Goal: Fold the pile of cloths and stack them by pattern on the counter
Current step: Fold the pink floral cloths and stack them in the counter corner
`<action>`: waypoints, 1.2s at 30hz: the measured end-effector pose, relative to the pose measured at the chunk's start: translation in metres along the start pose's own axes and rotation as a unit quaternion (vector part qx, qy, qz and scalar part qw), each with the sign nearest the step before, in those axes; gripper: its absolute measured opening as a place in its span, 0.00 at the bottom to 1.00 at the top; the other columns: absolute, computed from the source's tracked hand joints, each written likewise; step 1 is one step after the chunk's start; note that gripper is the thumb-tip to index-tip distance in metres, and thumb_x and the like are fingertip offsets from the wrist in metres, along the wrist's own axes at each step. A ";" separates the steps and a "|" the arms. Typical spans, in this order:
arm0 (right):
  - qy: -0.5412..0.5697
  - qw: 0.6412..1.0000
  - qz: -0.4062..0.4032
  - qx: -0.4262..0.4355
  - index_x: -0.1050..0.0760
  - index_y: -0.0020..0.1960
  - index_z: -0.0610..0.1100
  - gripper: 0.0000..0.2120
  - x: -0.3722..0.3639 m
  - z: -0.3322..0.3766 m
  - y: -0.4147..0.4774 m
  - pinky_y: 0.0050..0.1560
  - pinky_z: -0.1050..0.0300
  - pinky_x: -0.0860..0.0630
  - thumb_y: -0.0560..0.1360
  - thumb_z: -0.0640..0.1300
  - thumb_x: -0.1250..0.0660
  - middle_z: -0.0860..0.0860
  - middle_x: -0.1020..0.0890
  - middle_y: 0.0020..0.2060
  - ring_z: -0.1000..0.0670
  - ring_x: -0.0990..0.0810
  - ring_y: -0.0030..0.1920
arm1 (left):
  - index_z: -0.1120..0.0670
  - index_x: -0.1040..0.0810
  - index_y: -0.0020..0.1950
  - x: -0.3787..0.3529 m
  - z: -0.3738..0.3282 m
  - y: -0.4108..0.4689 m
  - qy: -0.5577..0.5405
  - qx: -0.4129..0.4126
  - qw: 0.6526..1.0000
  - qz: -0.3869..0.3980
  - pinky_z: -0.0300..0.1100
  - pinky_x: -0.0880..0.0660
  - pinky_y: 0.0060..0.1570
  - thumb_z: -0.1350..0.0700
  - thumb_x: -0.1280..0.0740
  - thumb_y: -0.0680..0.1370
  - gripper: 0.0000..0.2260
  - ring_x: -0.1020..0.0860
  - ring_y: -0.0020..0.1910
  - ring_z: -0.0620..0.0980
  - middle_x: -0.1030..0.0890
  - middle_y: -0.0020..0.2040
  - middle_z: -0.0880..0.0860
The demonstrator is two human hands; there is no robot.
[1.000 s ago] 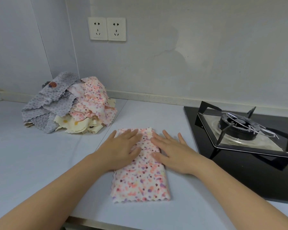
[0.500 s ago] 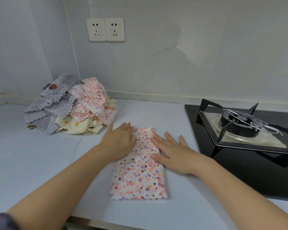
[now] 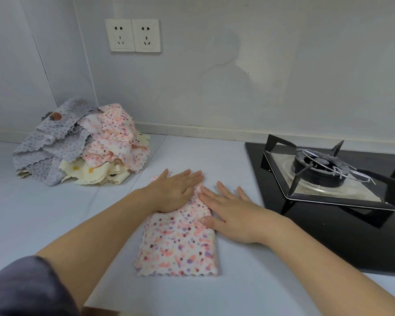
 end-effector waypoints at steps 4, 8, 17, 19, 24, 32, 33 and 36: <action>-0.026 1.000 -0.001 0.010 0.64 0.78 0.55 0.31 0.000 0.004 -0.005 0.75 0.44 0.67 0.81 0.62 0.56 0.61 0.64 0.76 0.55 0.70 0.75 | 0.44 0.56 0.79 -0.004 0.005 0.007 0.022 0.008 1.000 0.014 0.55 0.64 0.74 0.48 0.57 0.84 0.22 0.59 0.77 0.41 0.58 0.78 0.40; -0.038 0.998 -0.004 0.041 0.66 0.78 0.55 0.33 -0.006 0.013 -0.020 0.75 0.46 0.67 0.78 0.66 0.60 0.63 0.66 0.75 0.56 0.73 0.73 | 0.45 0.58 0.79 -0.005 0.006 0.007 0.018 0.011 1.000 0.010 0.56 0.64 0.74 0.48 0.58 0.84 0.22 0.60 0.77 0.41 0.58 0.78 0.40; -0.027 0.992 0.018 0.121 0.63 0.74 0.69 0.26 -0.020 0.042 -0.066 0.74 0.46 0.70 0.80 0.65 0.57 0.67 0.65 0.74 0.59 0.76 0.71 | 0.46 0.58 0.79 -0.005 0.006 0.006 0.040 0.009 0.999 0.000 0.57 0.63 0.74 0.47 0.58 0.84 0.23 0.59 0.77 0.42 0.59 0.78 0.42; -0.029 0.990 0.023 0.133 0.61 0.74 0.69 0.24 -0.022 0.046 -0.072 0.74 0.45 0.70 0.81 0.64 0.56 0.68 0.65 0.74 0.59 0.76 0.71 | 0.47 0.57 0.79 -0.005 0.005 0.006 0.041 0.012 0.999 -0.003 0.57 0.63 0.74 0.47 0.57 0.84 0.23 0.59 0.77 0.43 0.59 0.78 0.43; -0.009 0.989 0.019 0.149 0.56 0.75 0.70 0.23 -0.022 0.054 -0.082 0.75 0.45 0.68 0.82 0.61 0.53 0.70 0.61 0.74 0.61 0.72 0.73 | 0.52 0.54 0.79 0.017 0.000 -0.003 0.085 0.012 0.990 -0.108 0.54 0.56 0.75 0.45 0.52 0.83 0.27 0.54 0.78 0.47 0.59 0.79 0.47; 0.056 0.984 -0.074 0.150 0.48 0.77 0.60 0.29 -0.011 0.049 -0.084 0.77 0.53 0.61 0.79 0.62 0.43 0.66 0.52 0.76 0.68 0.60 0.74 | 0.53 0.23 0.61 0.030 -0.042 -0.099 0.065 -0.093 0.979 -0.171 0.48 0.28 0.57 0.41 0.51 0.79 0.25 0.24 0.59 0.50 0.24 0.64 0.50; 0.067 0.981 -0.092 0.155 0.47 0.77 0.60 0.30 -0.007 0.047 -0.084 0.77 0.54 0.60 0.79 0.61 0.41 0.66 0.50 0.76 0.68 0.58 0.74 | 0.52 0.23 0.59 0.031 -0.043 -0.114 0.077 -0.098 0.975 -0.182 0.47 0.27 0.53 0.40 0.50 0.78 0.23 0.24 0.55 0.49 0.22 0.59 0.48; 0.095 0.977 -0.124 0.148 0.45 0.77 0.59 0.32 0.000 0.042 -0.084 0.77 0.58 0.58 0.77 0.59 0.36 0.67 0.44 0.75 0.69 0.52 0.73 | 0.48 0.24 0.52 0.032 -0.053 -0.149 0.083 -0.135 0.970 -0.185 0.42 0.29 0.45 0.36 0.42 0.76 0.18 0.25 0.45 0.45 0.23 0.48 0.44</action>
Point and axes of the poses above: each hand's wrist, its own y-axis towards the middle knuckle, its own x-axis out of the back of the hand, z = x × y, the point moved 10 cm from there along y, towards the middle knuckle
